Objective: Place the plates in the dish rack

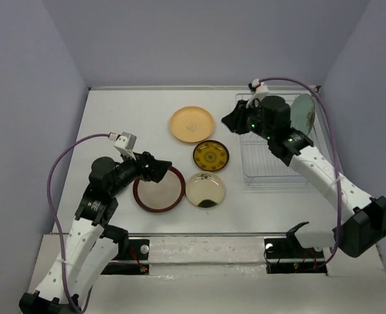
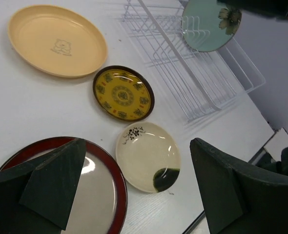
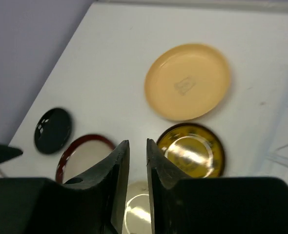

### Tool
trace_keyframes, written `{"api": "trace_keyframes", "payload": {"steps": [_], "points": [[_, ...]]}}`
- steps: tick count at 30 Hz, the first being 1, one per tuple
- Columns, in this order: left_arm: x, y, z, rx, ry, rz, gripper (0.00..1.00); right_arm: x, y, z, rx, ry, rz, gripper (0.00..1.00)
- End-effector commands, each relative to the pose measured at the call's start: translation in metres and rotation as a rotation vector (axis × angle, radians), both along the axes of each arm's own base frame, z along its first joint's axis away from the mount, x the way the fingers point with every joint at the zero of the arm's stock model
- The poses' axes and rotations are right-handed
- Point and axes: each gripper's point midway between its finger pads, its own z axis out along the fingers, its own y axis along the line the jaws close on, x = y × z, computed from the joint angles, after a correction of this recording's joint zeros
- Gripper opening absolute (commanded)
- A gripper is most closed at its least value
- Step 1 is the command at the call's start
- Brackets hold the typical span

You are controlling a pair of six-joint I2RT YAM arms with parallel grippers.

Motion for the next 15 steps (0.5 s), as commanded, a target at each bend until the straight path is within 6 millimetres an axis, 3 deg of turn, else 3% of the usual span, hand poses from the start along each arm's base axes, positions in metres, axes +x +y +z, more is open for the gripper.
{"api": "trace_keyframes", "payload": {"steps": [1,2,5,7,9,13,15], "points": [[0.013,0.026,0.041,0.007,-0.123,0.168,0.99,-0.048,0.084,-0.047,0.086,0.173,0.386,0.26],[0.014,0.03,0.038,0.025,-0.109,0.186,0.99,-0.051,0.099,-0.061,0.076,0.209,0.439,0.27],[0.018,0.042,0.037,0.084,-0.12,0.248,0.99,-0.072,0.137,-0.08,0.048,0.259,0.596,0.46],[0.02,0.051,0.025,0.119,-0.103,0.29,0.99,-0.066,0.156,-0.103,0.02,0.305,0.619,0.6],[0.02,0.052,0.023,0.111,-0.104,0.3,0.99,-0.061,0.17,-0.127,0.004,0.356,0.643,0.65],[0.022,0.048,0.019,0.115,-0.095,0.279,0.99,-0.057,0.19,-0.167,-0.023,0.445,0.679,0.64],[0.023,0.042,0.009,0.124,-0.061,0.245,0.99,-0.069,0.204,-0.181,-0.046,0.473,0.713,0.62]]}}
